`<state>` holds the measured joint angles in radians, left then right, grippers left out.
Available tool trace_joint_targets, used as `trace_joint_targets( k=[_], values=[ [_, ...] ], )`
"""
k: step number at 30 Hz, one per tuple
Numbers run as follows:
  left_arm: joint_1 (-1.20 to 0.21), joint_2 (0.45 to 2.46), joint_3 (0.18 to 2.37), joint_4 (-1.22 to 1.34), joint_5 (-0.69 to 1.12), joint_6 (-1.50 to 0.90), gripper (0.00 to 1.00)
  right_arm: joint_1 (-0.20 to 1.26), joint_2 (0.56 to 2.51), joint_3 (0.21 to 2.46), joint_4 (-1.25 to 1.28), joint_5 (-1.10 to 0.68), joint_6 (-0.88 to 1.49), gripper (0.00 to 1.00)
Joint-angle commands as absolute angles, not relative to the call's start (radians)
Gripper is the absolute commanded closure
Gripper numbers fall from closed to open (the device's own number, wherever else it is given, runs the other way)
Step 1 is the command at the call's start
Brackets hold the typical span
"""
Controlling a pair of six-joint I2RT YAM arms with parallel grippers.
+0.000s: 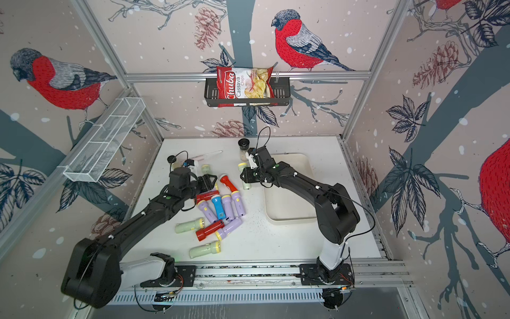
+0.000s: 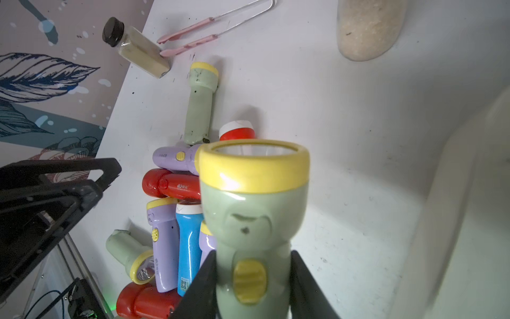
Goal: Put the flashlights into the storage boxes
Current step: Pick up the flashlight from the center of the board, then place the flashlight at the storage box.
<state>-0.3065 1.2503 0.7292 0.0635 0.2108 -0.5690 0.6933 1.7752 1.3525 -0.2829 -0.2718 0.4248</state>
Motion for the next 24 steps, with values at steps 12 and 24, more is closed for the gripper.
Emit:
trace_joint_targets(
  k=[12,24],
  values=[
    [-0.459,1.353,0.754,0.181,0.232,-0.542,0.4,0.43,1.55,1.225,-0.321,-0.439,0.354,0.69],
    [-0.474,1.485,0.813,0.182,0.242,-0.522,0.39,0.306,1.728,1.158,-0.311,-0.471,0.317,0.69]
  ],
)
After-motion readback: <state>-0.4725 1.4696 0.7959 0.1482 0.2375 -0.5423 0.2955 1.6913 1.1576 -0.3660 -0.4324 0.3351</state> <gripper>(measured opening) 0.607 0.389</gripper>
